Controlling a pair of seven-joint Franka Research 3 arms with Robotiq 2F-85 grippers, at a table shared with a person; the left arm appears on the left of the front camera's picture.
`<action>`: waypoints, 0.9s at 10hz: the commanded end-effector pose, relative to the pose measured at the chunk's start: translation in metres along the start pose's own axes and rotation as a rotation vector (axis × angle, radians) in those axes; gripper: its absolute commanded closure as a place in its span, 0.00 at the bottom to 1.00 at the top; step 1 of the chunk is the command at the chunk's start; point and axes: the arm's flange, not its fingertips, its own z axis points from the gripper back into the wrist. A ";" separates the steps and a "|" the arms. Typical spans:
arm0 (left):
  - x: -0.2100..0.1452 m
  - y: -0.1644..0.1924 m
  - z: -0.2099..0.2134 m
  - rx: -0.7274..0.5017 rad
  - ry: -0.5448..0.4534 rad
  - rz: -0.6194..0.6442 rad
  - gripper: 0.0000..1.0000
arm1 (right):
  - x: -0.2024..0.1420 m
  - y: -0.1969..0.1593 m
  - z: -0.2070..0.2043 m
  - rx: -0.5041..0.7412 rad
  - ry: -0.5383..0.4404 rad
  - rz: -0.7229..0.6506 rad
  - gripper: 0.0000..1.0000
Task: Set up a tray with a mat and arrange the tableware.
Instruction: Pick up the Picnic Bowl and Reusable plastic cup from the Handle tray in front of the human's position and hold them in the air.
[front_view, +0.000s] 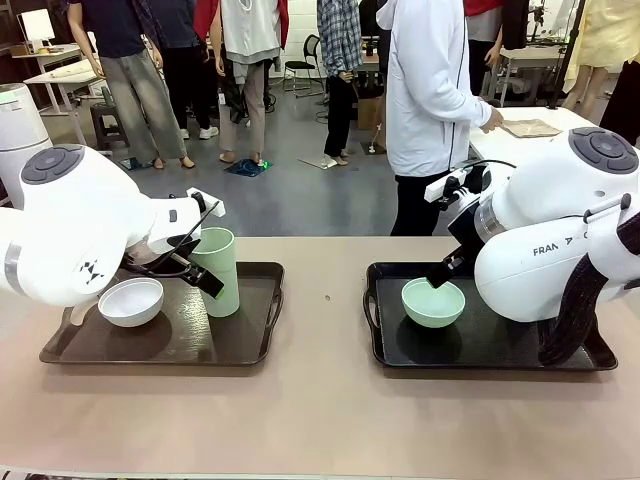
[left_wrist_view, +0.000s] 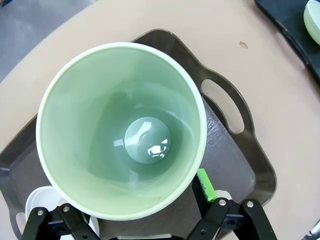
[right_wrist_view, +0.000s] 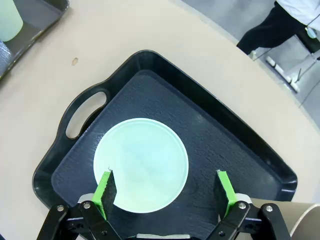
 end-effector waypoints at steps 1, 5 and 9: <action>0.000 0.001 0.000 0.001 -0.002 0.002 0.00 | 0.000 0.000 0.000 0.000 0.000 -0.002 0.00; 0.000 0.001 0.000 0.001 -0.002 0.002 0.00 | 0.000 0.000 0.000 0.000 0.000 -0.002 0.00; -0.035 -0.025 0.086 0.041 0.100 0.033 0.00 | -0.042 0.038 0.089 -0.012 0.125 -0.038 0.00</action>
